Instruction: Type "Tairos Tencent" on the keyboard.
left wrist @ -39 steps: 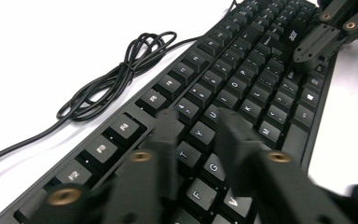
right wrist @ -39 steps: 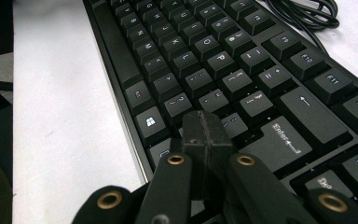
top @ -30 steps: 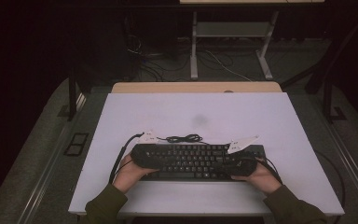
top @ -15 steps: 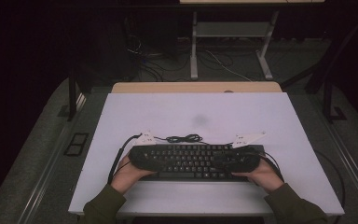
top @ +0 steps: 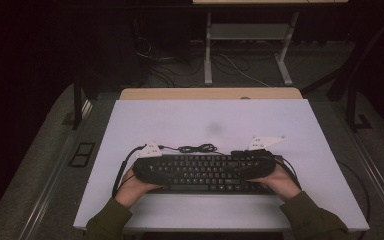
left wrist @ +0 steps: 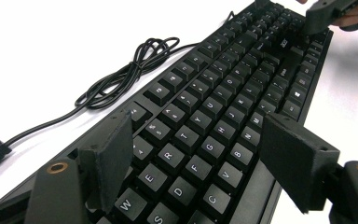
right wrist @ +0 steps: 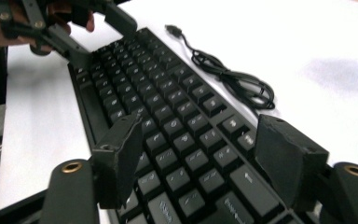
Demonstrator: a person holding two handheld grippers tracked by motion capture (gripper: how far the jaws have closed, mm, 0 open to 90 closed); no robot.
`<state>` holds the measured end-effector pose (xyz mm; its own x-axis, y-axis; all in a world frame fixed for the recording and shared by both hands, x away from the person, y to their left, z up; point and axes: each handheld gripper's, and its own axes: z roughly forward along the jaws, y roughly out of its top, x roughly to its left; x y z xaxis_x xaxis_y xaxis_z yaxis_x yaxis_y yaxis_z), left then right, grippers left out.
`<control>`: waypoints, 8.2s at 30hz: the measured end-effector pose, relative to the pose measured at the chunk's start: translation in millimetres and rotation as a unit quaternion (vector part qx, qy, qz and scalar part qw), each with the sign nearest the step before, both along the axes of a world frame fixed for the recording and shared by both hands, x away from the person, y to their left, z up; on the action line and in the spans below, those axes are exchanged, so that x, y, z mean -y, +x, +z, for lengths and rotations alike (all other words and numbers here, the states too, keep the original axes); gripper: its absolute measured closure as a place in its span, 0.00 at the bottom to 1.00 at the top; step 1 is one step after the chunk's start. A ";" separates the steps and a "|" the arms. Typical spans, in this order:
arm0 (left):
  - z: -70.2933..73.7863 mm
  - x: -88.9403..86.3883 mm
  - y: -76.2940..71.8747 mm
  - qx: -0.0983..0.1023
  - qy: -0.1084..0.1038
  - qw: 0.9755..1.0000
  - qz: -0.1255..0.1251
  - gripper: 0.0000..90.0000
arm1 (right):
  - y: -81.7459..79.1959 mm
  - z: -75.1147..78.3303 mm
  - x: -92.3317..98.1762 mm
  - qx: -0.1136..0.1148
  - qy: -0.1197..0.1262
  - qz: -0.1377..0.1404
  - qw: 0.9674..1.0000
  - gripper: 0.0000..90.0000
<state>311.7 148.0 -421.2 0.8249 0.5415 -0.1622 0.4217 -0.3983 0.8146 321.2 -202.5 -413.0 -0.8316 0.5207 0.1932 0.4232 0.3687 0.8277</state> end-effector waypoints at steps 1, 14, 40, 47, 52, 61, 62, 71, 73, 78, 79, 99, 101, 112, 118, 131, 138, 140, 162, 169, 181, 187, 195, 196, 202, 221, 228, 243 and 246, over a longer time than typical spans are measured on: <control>-0.3 0.0 0.0 0.000 -0.003 1.000 0.002 0.28 | 0.9 0.3 -1.9 0.002 0.000 -0.003 1.000 0.34; 0.3 -4.2 0.8 0.005 0.001 1.000 0.007 0.34 | 8.6 0.9 -19.0 0.003 0.007 0.002 1.000 0.34; -11.8 -6.8 12.8 -0.015 0.044 0.999 0.022 0.99 | 9.5 -1.0 -20.9 0.006 0.004 0.005 1.000 0.34; -14.0 -5.4 14.4 -0.015 0.052 0.998 0.017 0.99 | 9.6 -1.2 -20.8 0.005 0.004 0.004 1.000 0.34; -15.9 -4.0 14.3 -0.020 0.053 0.998 0.016 0.99 | 9.9 -0.9 -20.0 0.006 0.004 0.004 1.000 0.34; -8.5 -9.5 12.5 -0.025 0.029 0.999 0.024 0.90 | 10.4 -0.7 -19.7 0.006 0.007 0.003 1.000 0.35; -8.5 -9.9 12.5 -0.026 0.028 0.999 0.025 0.85 | 10.4 -0.8 -19.8 0.005 0.008 0.003 1.000 0.35; -6.9 -9.2 9.5 -0.027 0.019 0.999 0.022 0.53 | 9.8 -0.2 -20.8 -0.005 0.008 0.008 1.000 0.44; -6.9 -8.9 9.2 -0.025 0.019 0.999 0.022 0.46 | 9.9 0.2 -21.1 -0.006 0.008 0.009 1.000 0.48; -7.0 -7.4 7.7 -0.022 0.020 0.999 0.022 0.35 | 9.7 1.0 -23.3 -0.013 0.008 0.011 1.000 0.57; -7.1 -7.1 7.5 -0.019 0.022 0.999 0.020 0.33 | 9.7 1.2 -24.1 -0.015 0.008 0.010 1.000 0.58; -6.2 -5.9 7.6 -0.007 0.026 0.999 0.025 0.20 | 13.1 1.9 -39.4 -0.024 0.006 0.024 0.999 0.86; -6.7 -5.4 7.5 -0.007 0.026 0.999 0.027 0.20 | 13.3 0.6 -40.6 -0.025 0.007 0.027 0.999 0.87; -6.5 -4.9 7.3 -0.004 0.030 0.999 0.024 0.19 | 11.4 -4.0 -52.6 -0.034 -0.002 0.051 0.998 0.99; -6.5 -4.7 7.3 -0.003 0.031 0.999 0.024 0.19 | 9.1 -7.4 -62.1 -0.037 -0.007 0.063 0.997 0.99; -6.8 -4.2 7.4 -0.002 0.030 0.999 0.024 0.19 | 1.9 -17.0 -83.3 -0.046 -0.028 0.087 0.995 0.99; -6.8 -4.1 7.4 -0.003 0.030 0.999 0.024 0.19 | -1.3 -21.9 -93.8 -0.048 -0.042 0.096 0.993 0.99; -6.8 -4.1 7.4 -0.002 0.030 0.999 0.024 0.19 | -1.7 -22.9 -95.2 -0.048 -0.045 0.098 0.993 0.99; -6.3 -4.2 7.1 -0.001 0.030 0.999 0.024 0.19 | -2.7 -23.8 -96.1 -0.045 -0.052 0.098 0.993 0.99; -6.3 -4.5 7.3 -0.001 0.030 0.999 0.024 0.19 | 1.4 -15.9 -86.5 -0.041 -0.031 0.087 0.995 0.95; -5.9 -4.6 6.8 -0.001 0.029 0.999 0.025 0.19 | 4.5 -9.1 -75.7 -0.030 -0.012 0.074 0.997 0.71; -5.7 -4.3 6.2 0.000 0.030 0.999 0.025 0.19 | 5.5 -7.3 -71.6 -0.026 -0.008 0.067 0.997 0.57; -4.1 -4.6 4.5 0.002 0.026 0.999 0.026 0.21 | 6.9 -5.6 -65.6 -0.015 -0.010 0.047 0.999 0.42; -3.7 -4.7 4.2 0.003 0.026 0.999 0.026 0.22 | 7.2 -5.4 -64.9 -0.014 -0.010 0.047 0.999 0.42; -0.7 -5.3 0.8 0.003 0.022 0.999 0.024 0.33 | 8.7 -5.8 -62.1 -0.013 -0.011 0.042 0.999 0.41; -1.8 -0.4 -7.6 -0.024 0.033 0.998 -0.047 0.99 | 11.0 -6.3 -59.0 -0.012 -0.012 0.033 0.999 0.39; -5.2 2.4 -7.6 -0.032 0.049 0.996 -0.061 0.99 | 10.9 -6.1 -58.8 -0.013 -0.011 0.032 0.999 0.39; -10.2 5.0 -6.3 -0.039 0.068 0.994 -0.069 0.99 | 11.3 -6.1 -58.5 -0.012 -0.011 0.031 0.999 0.39; -10.2 5.1 -6.3 -0.039 0.068 0.994 -0.070 0.99 | 11.0 -5.8 -58.5 -0.012 -0.011 0.030 0.999 0.39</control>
